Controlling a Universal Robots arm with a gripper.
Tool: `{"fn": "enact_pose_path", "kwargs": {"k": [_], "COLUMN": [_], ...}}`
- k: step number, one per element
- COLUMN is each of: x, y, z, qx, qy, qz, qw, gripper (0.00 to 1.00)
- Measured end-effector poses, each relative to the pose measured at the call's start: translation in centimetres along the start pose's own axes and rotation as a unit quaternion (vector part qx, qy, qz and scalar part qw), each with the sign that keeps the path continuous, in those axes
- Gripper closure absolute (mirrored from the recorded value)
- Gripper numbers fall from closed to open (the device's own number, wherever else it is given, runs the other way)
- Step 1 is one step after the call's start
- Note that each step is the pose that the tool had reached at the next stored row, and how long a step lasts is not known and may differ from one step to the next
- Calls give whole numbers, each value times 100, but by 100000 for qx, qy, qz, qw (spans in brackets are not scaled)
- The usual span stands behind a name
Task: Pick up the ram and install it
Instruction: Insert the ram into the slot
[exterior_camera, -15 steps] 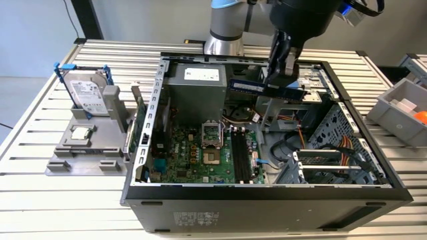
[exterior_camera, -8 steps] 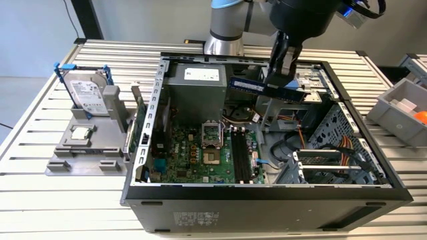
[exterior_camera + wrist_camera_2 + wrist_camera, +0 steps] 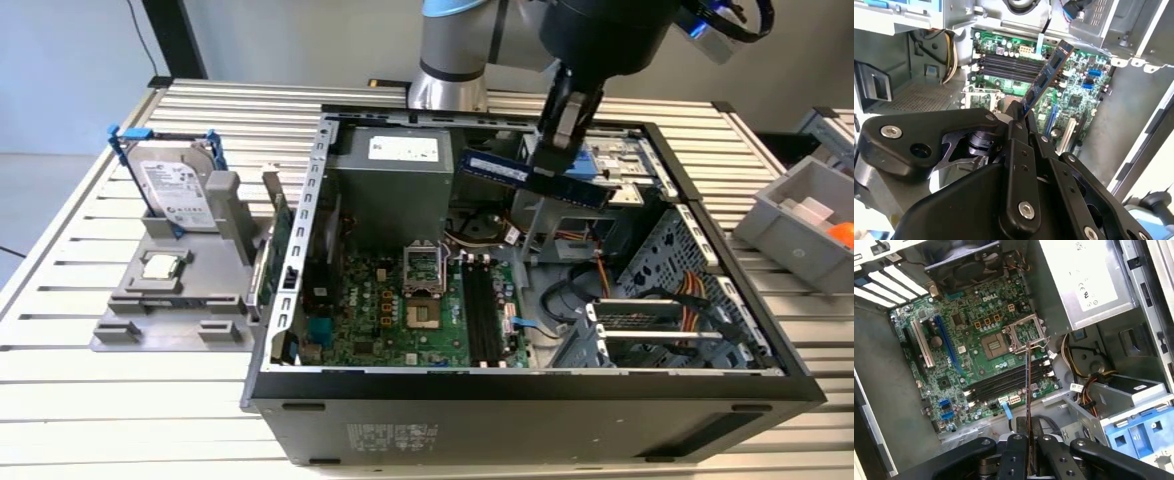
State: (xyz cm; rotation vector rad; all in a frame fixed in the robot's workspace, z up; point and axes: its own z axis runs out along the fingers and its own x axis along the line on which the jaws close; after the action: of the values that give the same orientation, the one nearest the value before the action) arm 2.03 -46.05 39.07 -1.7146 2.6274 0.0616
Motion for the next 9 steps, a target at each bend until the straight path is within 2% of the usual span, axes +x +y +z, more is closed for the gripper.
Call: {"fn": "enact_pose_path", "kwargs": {"k": [4, 9], "x": [0, 3], "y": [0, -1], "z": [1, 1], "qx": [65, 135], "qy": [-80, -175], "qz": [2628, 5588], "qw": [99965, 99843], "gripper": [100, 100]}}
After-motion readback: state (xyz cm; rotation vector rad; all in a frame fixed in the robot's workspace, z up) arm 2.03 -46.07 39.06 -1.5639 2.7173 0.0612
